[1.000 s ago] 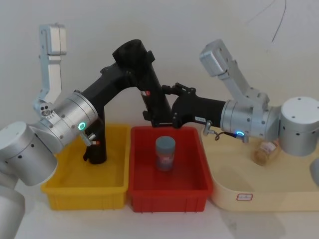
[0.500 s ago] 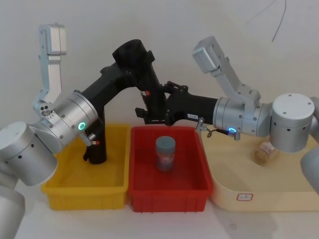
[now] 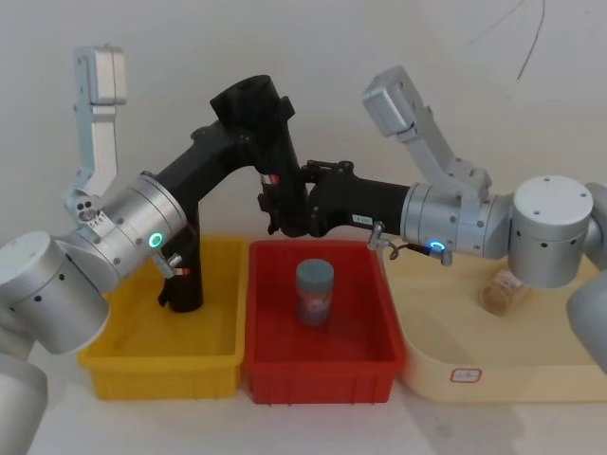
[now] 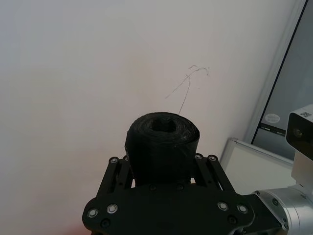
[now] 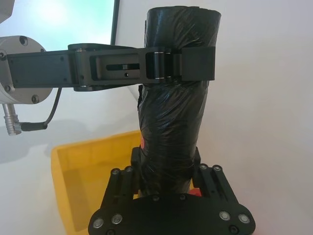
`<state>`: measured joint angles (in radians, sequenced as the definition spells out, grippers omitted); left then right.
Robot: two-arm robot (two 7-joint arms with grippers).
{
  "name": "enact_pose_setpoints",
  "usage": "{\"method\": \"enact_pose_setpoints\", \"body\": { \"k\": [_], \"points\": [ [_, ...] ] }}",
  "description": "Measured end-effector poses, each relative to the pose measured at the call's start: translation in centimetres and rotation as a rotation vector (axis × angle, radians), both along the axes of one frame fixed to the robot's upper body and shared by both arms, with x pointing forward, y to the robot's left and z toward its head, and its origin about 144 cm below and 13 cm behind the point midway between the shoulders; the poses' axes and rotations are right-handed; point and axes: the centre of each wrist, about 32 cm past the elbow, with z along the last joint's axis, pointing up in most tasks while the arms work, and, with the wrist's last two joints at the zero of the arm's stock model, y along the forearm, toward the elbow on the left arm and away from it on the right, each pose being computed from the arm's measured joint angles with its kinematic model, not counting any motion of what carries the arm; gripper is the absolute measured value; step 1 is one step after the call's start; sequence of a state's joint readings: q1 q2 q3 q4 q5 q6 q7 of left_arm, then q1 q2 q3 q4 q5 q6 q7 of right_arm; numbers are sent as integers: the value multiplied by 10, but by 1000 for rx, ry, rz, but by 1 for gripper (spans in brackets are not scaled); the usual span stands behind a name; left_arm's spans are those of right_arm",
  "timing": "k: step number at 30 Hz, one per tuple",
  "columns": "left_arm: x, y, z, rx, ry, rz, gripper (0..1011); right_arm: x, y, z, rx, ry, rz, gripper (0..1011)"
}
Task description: Pick up the garbage bag with the one hand and transfer it to the other hand.
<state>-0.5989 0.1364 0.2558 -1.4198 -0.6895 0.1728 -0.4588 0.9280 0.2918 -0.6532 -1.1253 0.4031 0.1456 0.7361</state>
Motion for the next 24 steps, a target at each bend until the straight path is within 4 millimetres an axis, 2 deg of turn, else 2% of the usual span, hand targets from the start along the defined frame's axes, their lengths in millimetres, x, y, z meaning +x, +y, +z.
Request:
{"method": "enact_pose_setpoints", "body": {
  "k": [2, 16, 22, 24],
  "points": [
    [0, 0, 0, 0, 0, 0, 496, 0, 0, 0, 0, 0, 0, 538],
    [0, 0, 0, 0, 0, 0, 498, 1, 1, 0, 1, 2, 3, 537],
    [0, 0, 0, 0, 0, 0, 639, 1, 1, 0, 2, 1, 4, 536],
    [0, 0, 0, 0, 0, 0, 717, 1, 1, 0, 3, 1, 4, 536]
  ]
}}
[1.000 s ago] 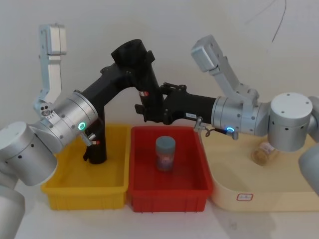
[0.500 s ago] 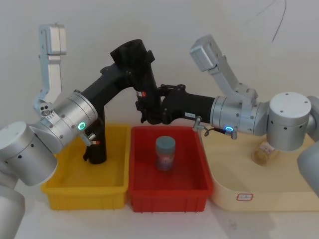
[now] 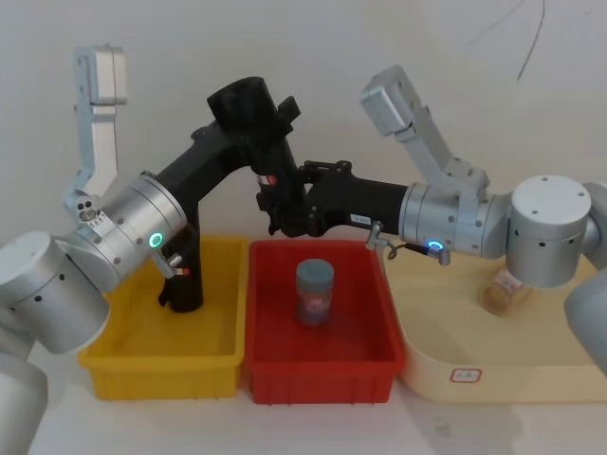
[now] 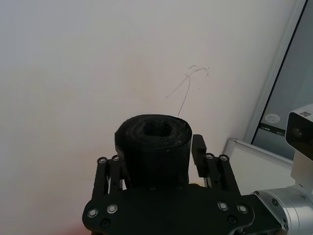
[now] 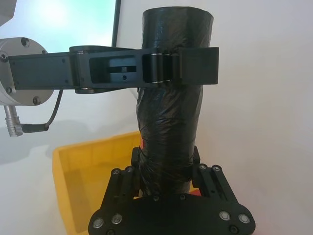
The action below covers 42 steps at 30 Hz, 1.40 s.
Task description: Pick up the garbage bag with the one hand and transfer it to the other hand.
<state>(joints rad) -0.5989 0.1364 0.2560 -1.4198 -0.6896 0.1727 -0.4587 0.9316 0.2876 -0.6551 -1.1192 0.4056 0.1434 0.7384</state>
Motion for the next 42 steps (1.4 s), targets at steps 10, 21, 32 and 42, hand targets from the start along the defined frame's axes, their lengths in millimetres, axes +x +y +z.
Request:
{"method": "enact_pose_setpoints", "body": {
  "k": [10, 21, 32, 42],
  "points": [
    [0, 0, 0, 0, 0, 0, 977, 0, 0, 0, 1, 0, -1, 535],
    [0, 0, 0, 0, 0, 0, 1000, -5, -18, 0, 31, -29, -75, 535],
    [0, 0, 0, 0, 0, 0, 1000, -15, -53, 0, 105, -75, -207, 535],
    [0, 0, 0, 0, 0, 0, 1000, -26, -84, 2, 162, -101, -351, 535]
  ]
}}
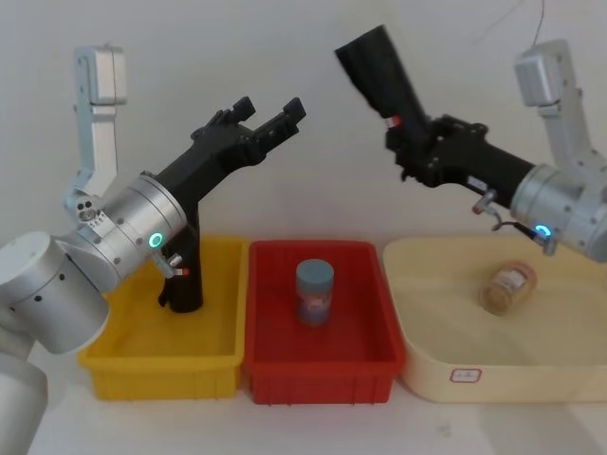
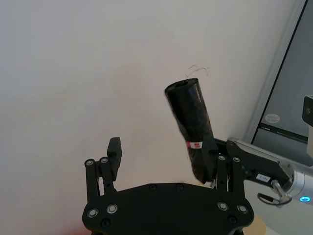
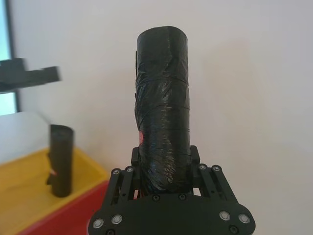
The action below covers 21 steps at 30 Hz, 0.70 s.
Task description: Pick up the garbage bag with the one hand and transfer it to the other hand.
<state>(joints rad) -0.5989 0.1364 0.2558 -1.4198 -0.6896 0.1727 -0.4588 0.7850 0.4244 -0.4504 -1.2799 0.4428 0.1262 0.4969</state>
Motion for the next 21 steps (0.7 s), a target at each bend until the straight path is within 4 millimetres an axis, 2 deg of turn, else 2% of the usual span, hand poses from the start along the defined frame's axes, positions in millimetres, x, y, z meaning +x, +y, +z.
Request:
{"method": "enact_pose_setpoints", "body": {
  "k": [11, 21],
  "points": [
    [0, 0, 0, 0, 0, 0, 1000, -11, -30, 0, 11, 48, -161, 535],
    [0, 0, 0, 0, 0, 0, 1000, -22, -50, -11, -16, 156, -260, 535]
  ]
}}
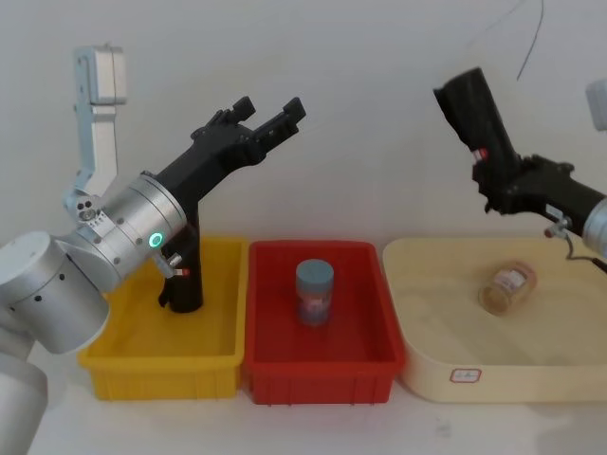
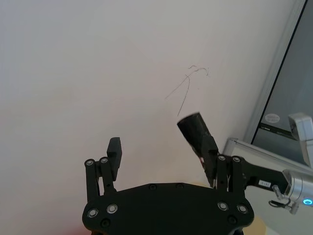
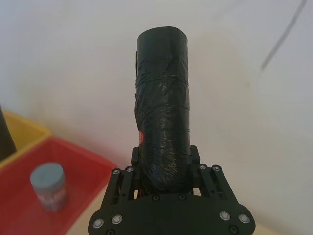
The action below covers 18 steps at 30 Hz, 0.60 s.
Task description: Pick up the garbage bag with the one hand and transfer it to the other hand.
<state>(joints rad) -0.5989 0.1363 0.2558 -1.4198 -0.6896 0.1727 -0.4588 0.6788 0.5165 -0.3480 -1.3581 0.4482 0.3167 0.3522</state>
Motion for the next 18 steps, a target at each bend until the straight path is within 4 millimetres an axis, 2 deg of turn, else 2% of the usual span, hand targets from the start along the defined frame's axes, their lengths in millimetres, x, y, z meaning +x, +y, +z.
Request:
{"method": "enact_pose_setpoints", "body": {
  "k": [18],
  "points": [
    [0, 0, 0, 0, 0, 0, 1000, -33, -29, -48, 6, 229, -33, 535]
  ]
}}
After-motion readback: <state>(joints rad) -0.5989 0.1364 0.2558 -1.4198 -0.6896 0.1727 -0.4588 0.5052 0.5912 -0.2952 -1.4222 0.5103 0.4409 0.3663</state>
